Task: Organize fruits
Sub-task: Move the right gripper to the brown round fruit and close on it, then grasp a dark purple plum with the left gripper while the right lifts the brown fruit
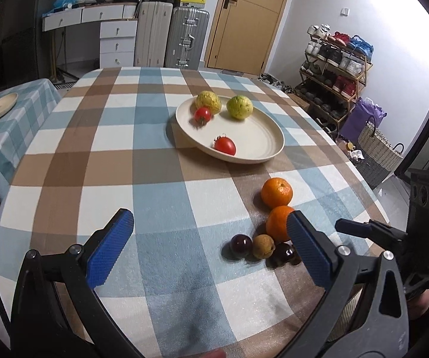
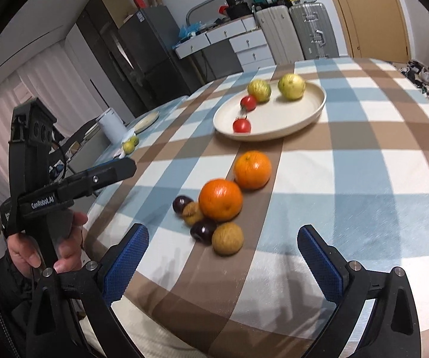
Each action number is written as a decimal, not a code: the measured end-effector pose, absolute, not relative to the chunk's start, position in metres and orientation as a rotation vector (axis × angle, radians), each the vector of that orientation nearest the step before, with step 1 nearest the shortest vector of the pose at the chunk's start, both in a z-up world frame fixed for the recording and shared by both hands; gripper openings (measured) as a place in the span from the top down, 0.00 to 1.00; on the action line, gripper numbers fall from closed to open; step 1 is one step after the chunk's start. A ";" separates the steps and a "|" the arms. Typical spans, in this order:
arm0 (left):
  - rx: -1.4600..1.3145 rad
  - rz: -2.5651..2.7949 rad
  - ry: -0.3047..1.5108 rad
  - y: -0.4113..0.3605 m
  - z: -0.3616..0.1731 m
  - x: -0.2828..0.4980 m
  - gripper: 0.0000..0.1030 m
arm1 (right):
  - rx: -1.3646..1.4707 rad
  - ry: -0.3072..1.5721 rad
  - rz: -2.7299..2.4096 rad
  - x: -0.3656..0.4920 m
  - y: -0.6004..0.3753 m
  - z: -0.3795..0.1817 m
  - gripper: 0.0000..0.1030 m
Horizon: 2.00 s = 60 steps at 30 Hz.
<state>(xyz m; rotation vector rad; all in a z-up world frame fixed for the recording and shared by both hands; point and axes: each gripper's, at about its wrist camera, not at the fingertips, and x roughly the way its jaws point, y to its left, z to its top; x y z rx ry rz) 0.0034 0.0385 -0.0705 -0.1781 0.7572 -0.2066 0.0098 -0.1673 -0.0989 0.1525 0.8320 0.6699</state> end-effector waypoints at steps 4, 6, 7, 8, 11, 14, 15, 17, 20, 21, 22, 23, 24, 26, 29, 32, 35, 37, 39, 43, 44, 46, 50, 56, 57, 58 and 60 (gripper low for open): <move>-0.175 -0.218 0.767 0.036 -0.078 0.008 0.01 | 0.164 0.844 0.675 0.010 -0.166 -0.108 0.01; -0.176 -0.222 0.768 0.036 -0.080 0.010 0.01 | 0.164 0.843 0.689 0.010 -0.165 -0.111 0.04; -0.176 -0.225 0.769 0.035 -0.081 0.011 0.01 | 0.160 0.841 0.697 0.010 -0.164 -0.112 0.06; -0.177 -0.232 0.771 0.035 -0.082 0.013 0.01 | 0.156 0.842 0.703 0.011 -0.163 -0.112 0.10; -0.183 -0.241 0.767 0.037 -0.084 0.014 0.01 | 0.145 0.847 0.739 0.012 -0.158 -0.114 0.12; -0.186 -0.240 0.766 0.038 -0.085 0.015 0.01 | 0.114 0.823 0.755 0.010 -0.153 -0.112 0.16; -0.189 -0.238 0.767 0.040 -0.086 0.016 0.01 | 0.111 0.827 0.763 0.011 -0.151 -0.113 0.19; -0.191 -0.233 0.774 0.042 -0.087 0.017 0.01 | 0.106 0.845 0.769 0.013 -0.149 -0.116 0.29; -0.206 -0.229 0.786 0.046 -0.090 0.018 0.01 | 0.099 0.861 0.769 0.015 -0.146 -0.121 0.37; -0.208 -0.228 0.788 0.047 -0.090 0.019 0.01 | 0.106 0.858 0.771 0.015 -0.147 -0.121 0.39; -0.209 -0.227 0.790 0.048 -0.091 0.020 0.01 | 0.114 0.861 0.772 0.016 -0.148 -0.122 0.42; -0.210 -0.227 0.790 0.048 -0.091 0.020 0.01 | 0.123 0.862 0.777 0.017 -0.148 -0.122 0.47; -0.210 -0.226 0.787 0.048 -0.091 0.021 0.01 | 0.133 0.867 0.783 0.018 -0.149 -0.123 0.50; -0.206 -0.225 0.785 0.049 -0.091 0.021 0.01 | 0.130 0.869 0.780 0.017 -0.149 -0.123 0.61; -0.205 -0.223 0.777 0.051 -0.091 0.020 0.01 | 0.129 0.870 0.814 0.014 -0.148 -0.123 0.73; -0.219 -0.216 0.776 0.056 -0.090 0.021 0.01 | 0.112 0.860 0.824 0.011 -0.145 -0.123 0.74; -0.222 -0.208 0.768 0.061 -0.087 0.020 0.01 | 0.133 0.861 0.807 0.013 -0.150 -0.125 0.74; -0.226 -0.206 0.766 0.064 -0.085 0.020 0.01 | 0.152 0.857 0.805 0.013 -0.154 -0.125 0.74; -0.240 -0.206 0.771 0.066 -0.085 0.020 0.01 | 0.168 0.850 0.806 0.013 -0.157 -0.124 0.74; -0.327 -0.302 0.837 0.068 -0.093 0.023 0.01 | 0.201 0.835 0.803 0.015 -0.165 -0.123 0.74; -0.326 -0.299 0.843 0.067 -0.094 0.023 0.01 | 0.205 0.830 0.801 0.014 -0.166 -0.122 0.74; -0.308 -0.294 0.854 0.063 -0.097 0.024 0.01 | 0.216 0.825 0.799 0.015 -0.170 -0.121 0.74; -0.275 -0.335 0.884 0.052 -0.102 0.025 0.01 | 0.234 0.820 0.795 0.016 -0.176 -0.122 0.74; -0.162 -0.396 0.922 0.029 -0.109 0.026 0.06 | 0.252 0.809 0.799 0.013 -0.181 -0.122 0.74; -0.162 -0.409 0.923 0.028 -0.110 0.026 0.08 | 0.252 0.807 0.801 0.012 -0.181 -0.122 0.74; -0.169 -0.417 0.926 0.028 -0.111 0.027 0.12 | 0.252 0.805 0.800 0.012 -0.181 -0.122 0.74; -0.196 -0.429 0.941 0.030 -0.114 0.030 0.22 | 0.255 0.800 0.803 0.011 -0.182 -0.122 0.74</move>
